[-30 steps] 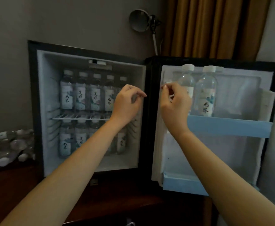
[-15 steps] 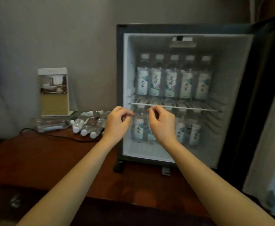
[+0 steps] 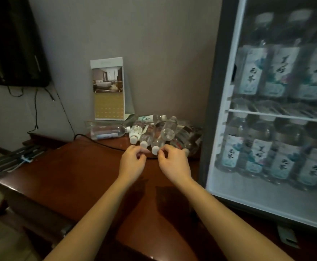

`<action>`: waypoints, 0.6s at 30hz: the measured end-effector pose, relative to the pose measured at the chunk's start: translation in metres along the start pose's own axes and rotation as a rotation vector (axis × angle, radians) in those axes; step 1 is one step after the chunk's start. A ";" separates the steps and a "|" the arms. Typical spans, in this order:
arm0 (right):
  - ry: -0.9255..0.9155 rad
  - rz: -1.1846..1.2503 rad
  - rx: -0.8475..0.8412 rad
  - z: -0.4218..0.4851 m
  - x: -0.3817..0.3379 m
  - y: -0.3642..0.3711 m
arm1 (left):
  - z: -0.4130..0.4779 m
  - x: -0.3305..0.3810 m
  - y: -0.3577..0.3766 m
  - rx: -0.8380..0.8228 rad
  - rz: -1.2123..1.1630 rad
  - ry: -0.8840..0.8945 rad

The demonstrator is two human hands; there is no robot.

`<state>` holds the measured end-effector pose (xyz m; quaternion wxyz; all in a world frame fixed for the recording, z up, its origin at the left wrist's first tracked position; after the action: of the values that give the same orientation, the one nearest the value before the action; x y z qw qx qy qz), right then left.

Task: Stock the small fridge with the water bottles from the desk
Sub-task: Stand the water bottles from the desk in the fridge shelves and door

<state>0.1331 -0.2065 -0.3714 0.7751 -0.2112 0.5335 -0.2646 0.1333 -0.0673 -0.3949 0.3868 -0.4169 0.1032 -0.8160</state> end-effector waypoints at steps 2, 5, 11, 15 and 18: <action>0.127 0.012 -0.016 0.018 0.007 0.021 | 0.011 -0.018 0.016 -0.024 -0.015 -0.054; 0.340 0.090 -0.016 0.046 0.015 0.047 | 0.032 -0.035 0.039 -0.038 -0.067 -0.110; 0.565 0.165 0.123 0.101 0.014 0.075 | 0.054 -0.064 0.057 0.014 -0.077 -0.110; 0.581 0.134 0.294 0.135 0.019 0.073 | 0.058 -0.072 0.040 0.096 -0.051 -0.063; 0.603 0.125 0.312 0.152 0.023 0.080 | 0.054 -0.065 0.035 0.124 -0.056 -0.003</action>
<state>0.2969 -0.1526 -0.3843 0.6201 0.0305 0.7037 -0.3455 0.2165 -0.0359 -0.4168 0.3891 -0.3959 0.0402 -0.8308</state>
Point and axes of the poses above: each hand's wrist, its own z-axis towards the middle knuckle, its own y-axis out of the palm, x = y × z, the point moved 2 cm from there along z, towards the middle knuckle, and after that the axes turned 11 degrees about y, right-handed, at the moved point
